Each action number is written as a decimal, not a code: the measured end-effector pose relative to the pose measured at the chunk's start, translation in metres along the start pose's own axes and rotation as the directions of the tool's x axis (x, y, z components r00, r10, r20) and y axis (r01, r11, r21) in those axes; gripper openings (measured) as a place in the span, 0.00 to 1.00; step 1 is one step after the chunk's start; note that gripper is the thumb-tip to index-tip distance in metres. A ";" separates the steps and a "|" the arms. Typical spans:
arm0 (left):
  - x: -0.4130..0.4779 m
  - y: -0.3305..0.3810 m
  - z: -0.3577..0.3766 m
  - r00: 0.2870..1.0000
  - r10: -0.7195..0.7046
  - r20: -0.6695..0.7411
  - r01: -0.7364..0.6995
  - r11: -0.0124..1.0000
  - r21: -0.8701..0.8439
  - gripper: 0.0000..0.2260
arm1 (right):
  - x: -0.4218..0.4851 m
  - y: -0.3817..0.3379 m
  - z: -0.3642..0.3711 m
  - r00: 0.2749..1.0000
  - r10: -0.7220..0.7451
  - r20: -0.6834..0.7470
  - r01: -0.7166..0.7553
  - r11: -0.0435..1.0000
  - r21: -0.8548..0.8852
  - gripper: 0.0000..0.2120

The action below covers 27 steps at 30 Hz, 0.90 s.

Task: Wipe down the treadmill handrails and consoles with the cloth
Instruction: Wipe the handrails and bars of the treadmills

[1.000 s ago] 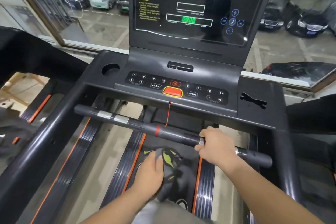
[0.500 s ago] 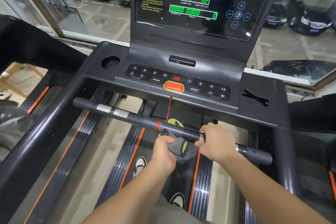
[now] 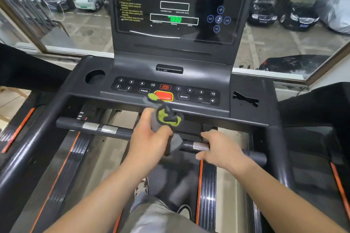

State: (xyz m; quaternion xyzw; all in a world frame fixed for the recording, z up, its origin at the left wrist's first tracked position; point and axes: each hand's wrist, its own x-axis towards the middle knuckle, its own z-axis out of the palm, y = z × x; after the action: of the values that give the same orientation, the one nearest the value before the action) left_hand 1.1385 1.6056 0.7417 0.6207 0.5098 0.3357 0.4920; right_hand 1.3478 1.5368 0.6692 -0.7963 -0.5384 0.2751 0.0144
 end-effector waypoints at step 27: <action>0.018 -0.092 0.084 0.735 0.255 0.629 -0.679 0.282 0.678 0.15 | -0.012 0.024 0.002 0.985 0.042 -0.166 -0.063 0.990 -0.123 0.11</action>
State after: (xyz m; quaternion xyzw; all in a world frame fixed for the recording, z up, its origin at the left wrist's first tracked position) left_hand 1.1925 1.6000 0.6284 0.9576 0.2806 0.0171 0.0626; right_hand 1.3637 1.5161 0.6646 -0.8293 -0.5309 0.1745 0.0002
